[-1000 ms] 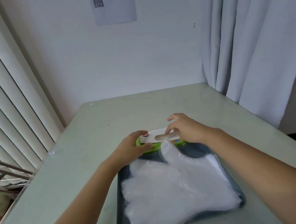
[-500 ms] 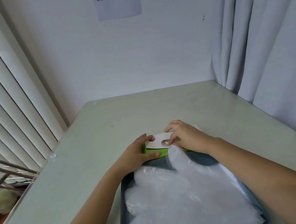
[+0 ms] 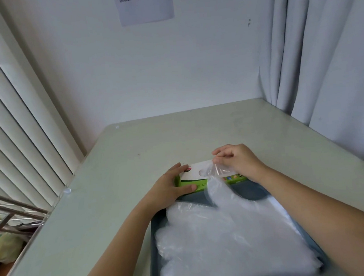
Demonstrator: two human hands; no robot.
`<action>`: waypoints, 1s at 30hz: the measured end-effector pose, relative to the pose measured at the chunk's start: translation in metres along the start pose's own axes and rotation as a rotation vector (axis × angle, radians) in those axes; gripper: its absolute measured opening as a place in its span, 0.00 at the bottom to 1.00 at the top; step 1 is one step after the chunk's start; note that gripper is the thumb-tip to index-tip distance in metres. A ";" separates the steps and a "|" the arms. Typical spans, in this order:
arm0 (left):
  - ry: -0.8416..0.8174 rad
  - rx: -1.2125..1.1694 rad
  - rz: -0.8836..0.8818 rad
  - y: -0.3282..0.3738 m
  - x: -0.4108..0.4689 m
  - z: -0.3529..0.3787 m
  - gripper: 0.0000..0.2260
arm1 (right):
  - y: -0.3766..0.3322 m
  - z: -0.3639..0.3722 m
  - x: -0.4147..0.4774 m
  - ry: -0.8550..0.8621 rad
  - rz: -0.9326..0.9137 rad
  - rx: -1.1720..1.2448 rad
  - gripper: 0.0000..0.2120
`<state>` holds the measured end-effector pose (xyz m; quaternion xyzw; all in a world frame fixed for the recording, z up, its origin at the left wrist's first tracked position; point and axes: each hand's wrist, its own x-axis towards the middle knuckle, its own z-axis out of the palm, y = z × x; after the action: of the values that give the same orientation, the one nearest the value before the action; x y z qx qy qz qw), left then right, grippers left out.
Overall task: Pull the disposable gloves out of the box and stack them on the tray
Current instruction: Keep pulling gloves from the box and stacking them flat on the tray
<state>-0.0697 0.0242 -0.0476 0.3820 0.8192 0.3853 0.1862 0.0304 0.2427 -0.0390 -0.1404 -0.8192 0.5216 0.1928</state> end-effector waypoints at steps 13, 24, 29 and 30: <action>-0.027 0.021 -0.020 0.001 0.001 0.000 0.29 | 0.003 -0.014 0.009 0.384 0.302 1.076 0.07; -0.076 -0.004 -0.062 0.012 -0.002 -0.002 0.27 | -0.009 -0.001 0.000 0.212 0.075 0.127 0.06; -0.102 0.001 -0.088 0.016 -0.003 -0.004 0.26 | -0.016 0.003 0.001 0.329 0.022 -0.155 0.12; -0.105 -0.001 -0.091 0.017 -0.003 -0.004 0.26 | -0.019 0.005 0.000 0.315 0.005 -0.269 0.17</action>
<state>-0.0622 0.0267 -0.0318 0.3639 0.8246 0.3564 0.2463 0.0278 0.2312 -0.0240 -0.2467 -0.8407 0.3798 0.2967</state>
